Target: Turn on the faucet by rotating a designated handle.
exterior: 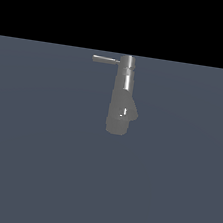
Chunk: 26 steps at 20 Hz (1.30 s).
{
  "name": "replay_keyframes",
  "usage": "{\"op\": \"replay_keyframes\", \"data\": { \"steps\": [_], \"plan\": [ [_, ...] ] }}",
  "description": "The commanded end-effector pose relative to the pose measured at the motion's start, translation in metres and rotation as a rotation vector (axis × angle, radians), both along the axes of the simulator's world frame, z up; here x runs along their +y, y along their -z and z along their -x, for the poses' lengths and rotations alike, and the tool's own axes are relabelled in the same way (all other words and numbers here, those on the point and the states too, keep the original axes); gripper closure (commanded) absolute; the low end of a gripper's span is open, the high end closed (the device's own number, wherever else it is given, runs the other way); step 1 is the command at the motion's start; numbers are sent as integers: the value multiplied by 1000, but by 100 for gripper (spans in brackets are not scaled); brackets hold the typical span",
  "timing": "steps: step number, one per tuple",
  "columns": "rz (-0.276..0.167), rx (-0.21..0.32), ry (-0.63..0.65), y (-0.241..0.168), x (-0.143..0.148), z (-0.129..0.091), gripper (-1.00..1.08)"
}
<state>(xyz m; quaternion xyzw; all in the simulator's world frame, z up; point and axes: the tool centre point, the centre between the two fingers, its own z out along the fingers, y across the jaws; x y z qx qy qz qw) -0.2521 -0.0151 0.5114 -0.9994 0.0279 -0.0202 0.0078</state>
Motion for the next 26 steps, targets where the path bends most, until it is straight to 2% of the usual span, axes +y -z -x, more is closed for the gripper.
{"op": "replay_keyframes", "data": {
  "steps": [1,16,26],
  "plan": [
    [0,0,0,0,0,0,108],
    [-12,22,4,1,-11,-5,108],
    [-39,32,101,2,-9,-34,108]
  ]
}}
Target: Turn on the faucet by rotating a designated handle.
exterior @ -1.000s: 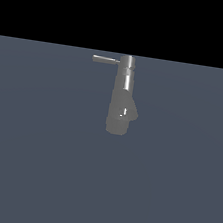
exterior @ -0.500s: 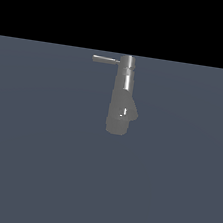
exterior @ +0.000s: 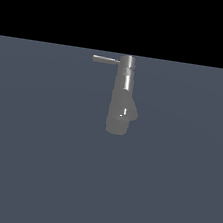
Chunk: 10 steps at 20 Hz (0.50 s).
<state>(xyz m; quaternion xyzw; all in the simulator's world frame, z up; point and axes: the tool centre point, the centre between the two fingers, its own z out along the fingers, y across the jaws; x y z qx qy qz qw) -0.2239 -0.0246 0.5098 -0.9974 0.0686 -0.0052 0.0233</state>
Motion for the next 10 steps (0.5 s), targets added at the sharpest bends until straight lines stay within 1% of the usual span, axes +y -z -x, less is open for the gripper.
{"op": "replay_keyframes", "data": {
  "steps": [1,5,10],
  "plan": [
    [-9,5,36,1,1,-11,108],
    [-25,15,111,4,3,-33,108],
    [-44,33,229,11,7,-69,108]
  ]
}}
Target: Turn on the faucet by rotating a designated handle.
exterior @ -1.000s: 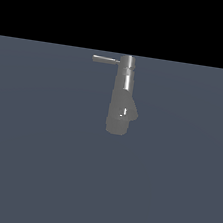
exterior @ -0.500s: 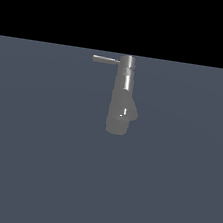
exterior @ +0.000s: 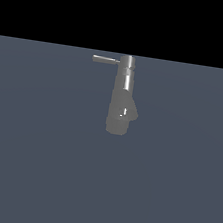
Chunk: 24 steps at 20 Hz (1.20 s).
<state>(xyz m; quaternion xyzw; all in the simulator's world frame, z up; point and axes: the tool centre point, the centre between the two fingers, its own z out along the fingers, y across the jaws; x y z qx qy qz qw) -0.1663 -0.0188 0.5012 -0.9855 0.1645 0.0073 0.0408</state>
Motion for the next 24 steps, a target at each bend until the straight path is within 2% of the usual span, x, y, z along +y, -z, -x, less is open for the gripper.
{"op": "replay_keyframes", "data": {
  "steps": [1,12,24],
  "plan": [
    [-9,10,61,5,2,-18,108],
    [-28,58,336,37,15,-97,108],
    [-12,104,639,92,34,-177,108]
  ]
}}
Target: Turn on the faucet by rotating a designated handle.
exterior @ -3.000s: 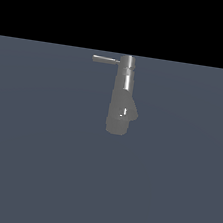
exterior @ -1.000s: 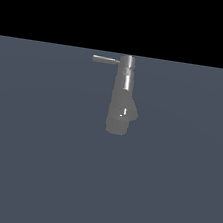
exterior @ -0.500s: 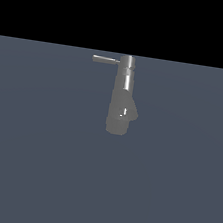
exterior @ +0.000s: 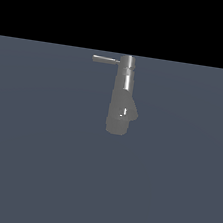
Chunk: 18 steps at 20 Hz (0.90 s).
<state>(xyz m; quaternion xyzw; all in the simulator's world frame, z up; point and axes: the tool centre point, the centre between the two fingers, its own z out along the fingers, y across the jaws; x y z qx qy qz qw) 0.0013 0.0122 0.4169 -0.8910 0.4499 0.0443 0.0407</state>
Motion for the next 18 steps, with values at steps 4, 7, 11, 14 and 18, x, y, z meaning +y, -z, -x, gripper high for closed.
{"op": "replay_keyframes", "data": {
  "steps": [4,7,11,14,18],
  "plan": [
    [17,22,138,31,11,-34,108],
    [30,32,212,49,17,-52,108],
    [49,43,309,76,26,-73,108],
    [66,50,381,96,33,-89,108],
    [89,55,470,124,43,-106,108]
  ]
}}
